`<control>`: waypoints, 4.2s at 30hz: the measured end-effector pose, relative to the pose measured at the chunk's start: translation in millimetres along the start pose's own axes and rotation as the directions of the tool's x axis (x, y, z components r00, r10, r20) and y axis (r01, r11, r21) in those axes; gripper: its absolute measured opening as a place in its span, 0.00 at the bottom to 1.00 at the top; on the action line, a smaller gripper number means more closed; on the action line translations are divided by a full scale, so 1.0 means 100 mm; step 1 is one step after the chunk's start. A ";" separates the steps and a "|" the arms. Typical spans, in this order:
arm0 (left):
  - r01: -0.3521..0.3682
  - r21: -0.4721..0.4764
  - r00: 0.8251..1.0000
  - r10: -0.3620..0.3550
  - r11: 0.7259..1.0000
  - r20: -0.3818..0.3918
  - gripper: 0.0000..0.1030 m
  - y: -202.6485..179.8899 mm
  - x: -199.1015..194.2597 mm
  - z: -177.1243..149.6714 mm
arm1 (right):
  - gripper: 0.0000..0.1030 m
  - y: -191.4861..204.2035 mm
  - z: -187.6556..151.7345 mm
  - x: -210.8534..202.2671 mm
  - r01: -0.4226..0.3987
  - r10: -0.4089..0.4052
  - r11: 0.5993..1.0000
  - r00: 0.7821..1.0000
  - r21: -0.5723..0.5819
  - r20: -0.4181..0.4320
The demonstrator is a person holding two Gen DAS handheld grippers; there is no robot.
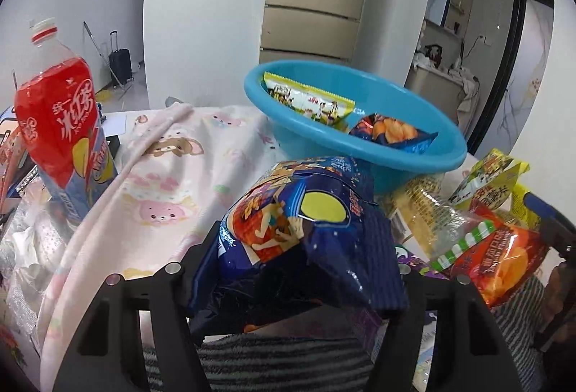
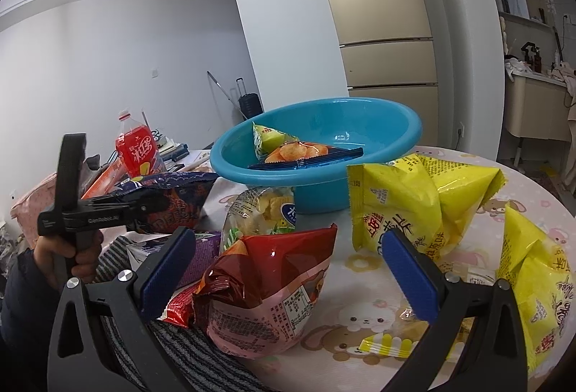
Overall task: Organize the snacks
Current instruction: 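Lift the blue bag with the left tool while the right tool grasps the pink-and-red bag, then carry both held bags over the light-blue basin with both tools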
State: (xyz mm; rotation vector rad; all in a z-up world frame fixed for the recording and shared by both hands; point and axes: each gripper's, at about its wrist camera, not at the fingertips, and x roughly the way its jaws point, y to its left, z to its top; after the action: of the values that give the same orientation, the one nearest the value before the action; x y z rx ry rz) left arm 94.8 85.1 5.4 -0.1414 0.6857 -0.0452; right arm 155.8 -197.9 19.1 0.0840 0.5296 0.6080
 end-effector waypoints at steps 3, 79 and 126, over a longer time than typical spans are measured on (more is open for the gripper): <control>0.010 -0.018 1.000 -0.010 1.000 0.020 0.66 0.04 -0.05 0.01 | 1.00 -0.01 0.00 -0.01 0.003 -0.003 1.000 1.000 0.003 0.001; 0.265 0.074 0.892 -0.274 0.961 0.359 0.66 -0.85 -1.36 1.19 | 0.54 0.55 0.69 -0.72 0.073 -0.035 0.974 0.984 -0.213 0.177; 0.180 -0.007 0.961 -0.174 0.984 0.214 0.66 -0.65 0.14 1.71 | 0.54 -0.25 1.69 0.71 0.181 -0.184 0.983 0.970 0.033 0.159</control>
State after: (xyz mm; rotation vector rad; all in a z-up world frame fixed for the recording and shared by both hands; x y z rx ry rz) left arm 214.4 39.1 136.2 -0.2294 0.4583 -0.1907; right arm 301.9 -165.4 128.0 0.0997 0.3802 0.4120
